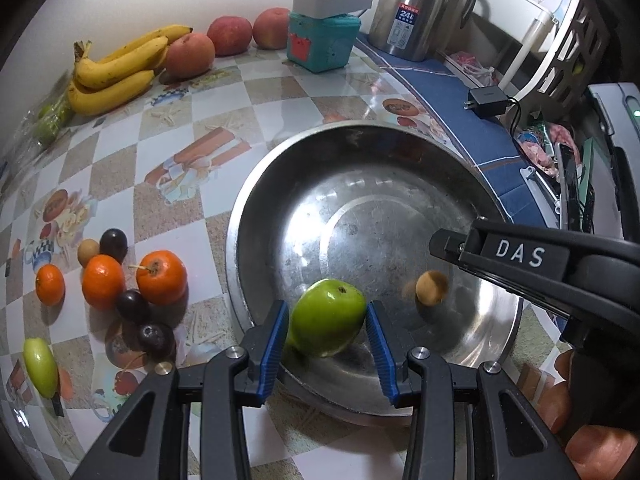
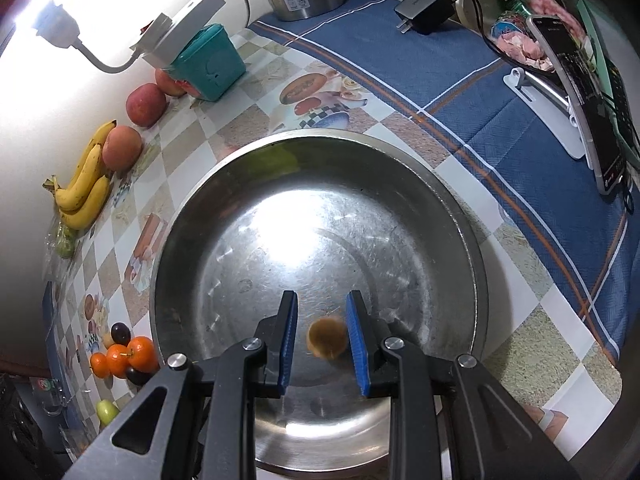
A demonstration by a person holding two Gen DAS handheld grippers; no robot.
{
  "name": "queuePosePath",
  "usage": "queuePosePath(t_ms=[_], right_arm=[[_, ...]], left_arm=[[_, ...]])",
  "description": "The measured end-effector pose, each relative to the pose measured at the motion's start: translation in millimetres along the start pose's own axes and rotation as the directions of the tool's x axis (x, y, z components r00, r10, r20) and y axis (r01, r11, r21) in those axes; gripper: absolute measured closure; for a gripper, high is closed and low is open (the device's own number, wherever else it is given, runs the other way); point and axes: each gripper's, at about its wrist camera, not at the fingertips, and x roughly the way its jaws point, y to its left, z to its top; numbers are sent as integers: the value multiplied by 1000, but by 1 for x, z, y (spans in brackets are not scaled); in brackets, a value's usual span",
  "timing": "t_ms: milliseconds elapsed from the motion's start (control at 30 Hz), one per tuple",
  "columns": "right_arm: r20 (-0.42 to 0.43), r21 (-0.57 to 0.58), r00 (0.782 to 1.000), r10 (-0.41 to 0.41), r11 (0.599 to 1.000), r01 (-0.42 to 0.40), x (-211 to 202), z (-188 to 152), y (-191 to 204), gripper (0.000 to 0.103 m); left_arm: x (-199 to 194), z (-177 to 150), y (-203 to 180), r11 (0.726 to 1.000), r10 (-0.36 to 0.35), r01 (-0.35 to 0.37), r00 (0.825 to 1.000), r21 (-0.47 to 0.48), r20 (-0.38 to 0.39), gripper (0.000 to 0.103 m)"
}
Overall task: Organize fruits
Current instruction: 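Carry both fruits into the steel basin and open both tools to release them, then withdraw both tools from the basin back toward the fruit cluster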
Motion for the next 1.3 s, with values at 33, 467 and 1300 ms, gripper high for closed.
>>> queuePosePath(t_ms=[33, 467, 1300], right_arm=[[-3, 0, 1000, -9, 1000, 9, 1, 0, 0, 77], [20, -25, 1000, -4, 1000, 5, -3, 1, 6, 76], [51, -254, 998, -32, 966, 44, -3, -13, 49, 38]], left_arm=[[-2, 0, 0, 1000, 2, -2, 1000, 3, 6, 59], [-27, 11, 24, 995, 45, -36, 995, -98, 84, 59], [-38, -12, 121, 830, 260, -252, 964, -497, -54, 16]])
